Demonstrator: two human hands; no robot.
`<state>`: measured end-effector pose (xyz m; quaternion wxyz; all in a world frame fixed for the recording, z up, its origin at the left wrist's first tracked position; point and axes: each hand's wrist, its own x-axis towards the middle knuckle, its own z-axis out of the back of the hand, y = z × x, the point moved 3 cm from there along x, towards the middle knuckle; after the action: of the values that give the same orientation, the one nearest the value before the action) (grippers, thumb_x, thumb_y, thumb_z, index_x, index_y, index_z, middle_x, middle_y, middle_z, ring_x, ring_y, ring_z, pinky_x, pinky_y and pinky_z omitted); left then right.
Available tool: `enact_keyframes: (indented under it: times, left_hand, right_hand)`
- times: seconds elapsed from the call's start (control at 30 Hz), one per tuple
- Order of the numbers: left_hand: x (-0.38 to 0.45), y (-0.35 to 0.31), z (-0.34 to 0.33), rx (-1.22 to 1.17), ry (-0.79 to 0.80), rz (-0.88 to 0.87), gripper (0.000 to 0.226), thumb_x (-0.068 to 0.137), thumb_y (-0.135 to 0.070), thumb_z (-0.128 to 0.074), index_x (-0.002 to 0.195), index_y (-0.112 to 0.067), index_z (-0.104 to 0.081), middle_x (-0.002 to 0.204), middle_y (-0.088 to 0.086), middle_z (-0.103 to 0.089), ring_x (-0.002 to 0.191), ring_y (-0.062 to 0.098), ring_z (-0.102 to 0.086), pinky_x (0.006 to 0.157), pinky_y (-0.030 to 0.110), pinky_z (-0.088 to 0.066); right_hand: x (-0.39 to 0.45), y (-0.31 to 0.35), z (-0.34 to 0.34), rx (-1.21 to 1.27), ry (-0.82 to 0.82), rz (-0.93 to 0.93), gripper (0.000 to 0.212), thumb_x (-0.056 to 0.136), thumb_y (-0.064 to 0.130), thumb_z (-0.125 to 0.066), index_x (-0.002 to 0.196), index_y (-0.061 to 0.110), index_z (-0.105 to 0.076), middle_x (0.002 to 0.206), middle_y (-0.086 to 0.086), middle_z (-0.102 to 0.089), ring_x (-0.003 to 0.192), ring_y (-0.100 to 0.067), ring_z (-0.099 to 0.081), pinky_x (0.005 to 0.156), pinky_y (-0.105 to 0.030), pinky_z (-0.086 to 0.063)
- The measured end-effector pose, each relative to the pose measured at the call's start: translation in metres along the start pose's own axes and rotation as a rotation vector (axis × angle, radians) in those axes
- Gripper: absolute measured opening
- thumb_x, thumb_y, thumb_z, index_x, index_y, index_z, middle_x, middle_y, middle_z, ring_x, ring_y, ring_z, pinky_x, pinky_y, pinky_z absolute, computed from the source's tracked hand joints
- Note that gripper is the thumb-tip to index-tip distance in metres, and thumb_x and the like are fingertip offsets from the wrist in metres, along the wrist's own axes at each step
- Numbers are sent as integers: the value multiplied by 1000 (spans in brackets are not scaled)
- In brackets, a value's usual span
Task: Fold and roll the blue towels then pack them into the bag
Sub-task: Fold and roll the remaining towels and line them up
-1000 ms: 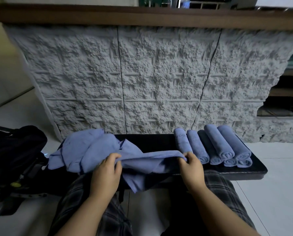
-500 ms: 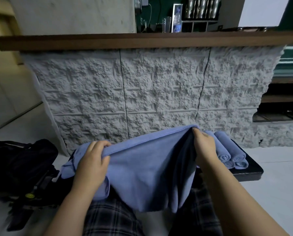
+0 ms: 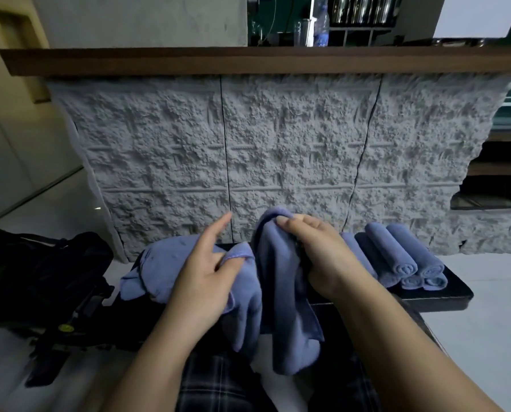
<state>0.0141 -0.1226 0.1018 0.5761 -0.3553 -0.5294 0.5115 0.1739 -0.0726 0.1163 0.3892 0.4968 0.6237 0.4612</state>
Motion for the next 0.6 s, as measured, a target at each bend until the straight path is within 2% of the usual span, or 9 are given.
enact_keyframes:
  times: [0.1, 0.17, 0.23, 0.27, 0.3, 0.4, 0.47, 0.53, 0.6]
  left_hand:
    - [-5, -3, -8, 1, 93, -42, 66, 94, -14, -51, 126, -68, -31, 95, 31, -63, 81, 36, -61, 75, 49, -47]
    - [-8, -7, -7, 44, 53, -85, 56, 94, -12, -52, 116, -63, -46, 95, 15, -69, 88, 36, -65, 80, 53, -49]
    - [-9, -9, -3, 69, -9, -100, 37, 92, -9, -52, 96, -45, -60, 80, 4, -70, 66, 20, -64, 63, 42, -50]
    - [-8, -8, 0, 72, -39, -81, 27, 92, -11, -54, 89, -37, -61, 71, 6, -68, 53, 15, -57, 53, 36, -45]
    - [-7, -7, 3, 68, -66, -64, 17, 91, -14, -56, 85, -30, -61, 68, 8, -66, 50, 14, -54, 52, 35, -43]
    - [-3, -5, 11, 58, -174, -41, 12, 90, -10, -54, 82, -18, -58, 74, 14, -66, 69, 19, -60, 68, 40, -47]
    - [-1, -7, 20, -4, -273, -29, 16, 92, -6, -51, 83, -18, -57, 75, 6, -65, 72, 13, -60, 68, 29, -47]
    - [1, -10, 30, -138, -352, -20, 19, 94, -8, -49, 86, -22, -59, 84, -2, -66, 78, 8, -62, 70, 21, -47]
    - [1, -13, 40, -246, -417, -13, 19, 96, -9, -47, 88, -20, -60, 86, 0, -67, 79, 11, -63, 71, 24, -49]
  right_hand:
    - [-18, 1, -28, 17, 298, 13, 14, 90, 4, -55, 81, 7, -65, 72, -11, -65, 65, -18, -59, 63, -25, -49]
    - [-21, -1, -34, -2, 376, 25, 10, 86, 2, -59, 91, 3, -67, 83, -16, -68, 75, -22, -64, 74, -27, -52]
    - [-23, -4, -33, -38, 430, 34, 23, 80, 3, -59, 101, -2, -66, 94, -17, -68, 89, -23, -64, 85, -30, -51]
    - [-23, -6, -32, -78, 447, 48, 28, 78, 2, -59, 105, -2, -64, 98, -16, -67, 93, -22, -63, 89, -30, -50]
    - [-23, -7, -32, -142, 444, 74, 29, 77, 1, -60, 106, -1, -63, 98, -14, -66, 94, -20, -61, 89, -30, -48]
    - [-18, -8, -22, -494, 285, 163, 21, 78, 0, -66, 95, 13, -63, 85, -1, -63, 79, -8, -56, 74, -21, -44]
    - [-13, -6, -12, -761, 148, 213, 15, 80, 4, -66, 85, 18, -62, 73, 9, -60, 64, 1, -51, 62, -12, -39]
    - [-10, -6, 0, -830, 41, 208, 13, 83, 14, -68, 76, 21, -59, 60, 12, -56, 52, 3, -45, 51, -12, -36]
    - [-5, -9, 16, -776, -65, 156, 18, 84, 23, -69, 71, 18, -57, 55, 10, -53, 47, 1, -43, 46, -15, -33]
